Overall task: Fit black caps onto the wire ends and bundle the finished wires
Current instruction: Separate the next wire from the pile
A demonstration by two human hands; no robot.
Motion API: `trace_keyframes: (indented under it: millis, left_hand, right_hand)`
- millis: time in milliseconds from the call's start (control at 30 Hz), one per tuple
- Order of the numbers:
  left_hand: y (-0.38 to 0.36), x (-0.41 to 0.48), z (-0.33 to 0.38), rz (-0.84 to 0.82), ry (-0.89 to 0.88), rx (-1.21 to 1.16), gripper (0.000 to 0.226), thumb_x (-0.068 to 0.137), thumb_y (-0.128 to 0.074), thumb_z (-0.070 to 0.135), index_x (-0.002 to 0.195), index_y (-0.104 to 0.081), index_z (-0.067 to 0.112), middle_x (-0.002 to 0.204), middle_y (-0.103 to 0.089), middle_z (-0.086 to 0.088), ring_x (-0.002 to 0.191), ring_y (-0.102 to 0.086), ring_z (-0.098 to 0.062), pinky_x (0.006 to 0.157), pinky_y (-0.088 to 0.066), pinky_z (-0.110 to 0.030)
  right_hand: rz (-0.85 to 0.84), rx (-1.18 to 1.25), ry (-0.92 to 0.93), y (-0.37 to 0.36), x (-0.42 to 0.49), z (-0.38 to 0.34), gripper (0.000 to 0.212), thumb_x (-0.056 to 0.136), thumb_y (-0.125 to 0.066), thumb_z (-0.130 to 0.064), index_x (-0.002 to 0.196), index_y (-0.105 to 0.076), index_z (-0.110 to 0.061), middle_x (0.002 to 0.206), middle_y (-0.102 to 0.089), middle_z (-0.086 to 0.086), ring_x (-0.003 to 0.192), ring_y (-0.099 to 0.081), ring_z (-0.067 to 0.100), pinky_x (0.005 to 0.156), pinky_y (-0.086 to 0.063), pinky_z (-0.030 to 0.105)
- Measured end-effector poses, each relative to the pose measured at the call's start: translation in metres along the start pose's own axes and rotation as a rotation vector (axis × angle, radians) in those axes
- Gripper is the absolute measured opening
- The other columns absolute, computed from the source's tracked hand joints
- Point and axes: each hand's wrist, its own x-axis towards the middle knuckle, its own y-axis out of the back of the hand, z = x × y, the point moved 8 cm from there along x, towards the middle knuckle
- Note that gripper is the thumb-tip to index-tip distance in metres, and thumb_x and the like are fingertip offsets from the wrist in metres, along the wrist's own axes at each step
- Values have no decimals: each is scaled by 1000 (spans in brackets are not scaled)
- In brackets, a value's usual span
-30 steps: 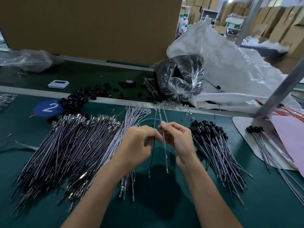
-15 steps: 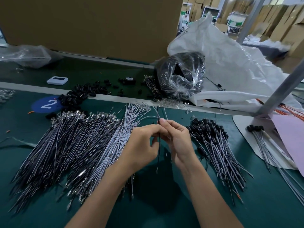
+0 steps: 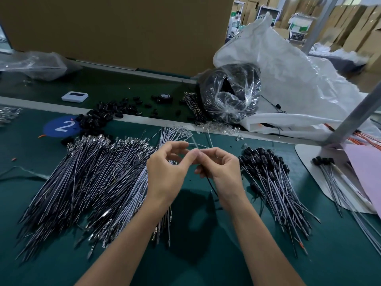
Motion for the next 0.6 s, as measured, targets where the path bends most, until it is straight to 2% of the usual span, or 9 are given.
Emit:
trace_keyframes:
  millis: [67, 133, 267, 433, 600]
  left_hand:
    - [-4, 1, -15, -42, 188, -181, 10, 80, -78, 22, 88, -73, 21, 80, -75, 3, 75, -71, -11, 62, -52, -24]
    - [-6, 1, -19, -75, 258, -309, 5, 79, -77, 18, 82, -75, 16, 77, -75, -3, 73, -70, -14, 63, -51, -23]
    - [-6, 1, -20, -90, 307, -434, 15, 69, -78, 21, 81, -76, 13, 75, -73, -5, 69, -67, -14, 66, -49, -26]
    - [-7, 1, -22, -93, 353, -567, 16, 62, -78, 20, 77, -77, 14, 72, -72, -2, 62, -64, -10, 60, -54, -21]
    - [-3, 3, -24, -56, 371, -574, 14, 62, -78, 22, 75, -77, 17, 72, -71, 2, 64, -62, -8, 62, -52, -22]
  right_hand:
    - [-39, -36, 19, -7, -1, 0, 2, 84, -72, -9, 84, -72, -7, 73, -73, 10, 53, -59, 14, 50, -45, 19]
    - [-50, -50, 34, -9, -1, 0, 1, 84, -72, -8, 84, -71, -7, 74, -74, 10, 54, -59, 13, 51, -45, 19]
    - [-56, -57, 41, -8, -1, -1, 2, 85, -72, -7, 86, -71, -5, 76, -74, 10, 55, -60, 13, 52, -45, 19]
    - [-76, -88, 43, -10, -2, -1, 1, 84, -72, -5, 84, -72, -6, 74, -74, 8, 57, -59, 15, 53, -46, 19]
    - [-78, -127, 41, -10, -3, -1, 2, 85, -72, -6, 86, -73, -4, 74, -74, 7, 58, -60, 15, 54, -46, 20]
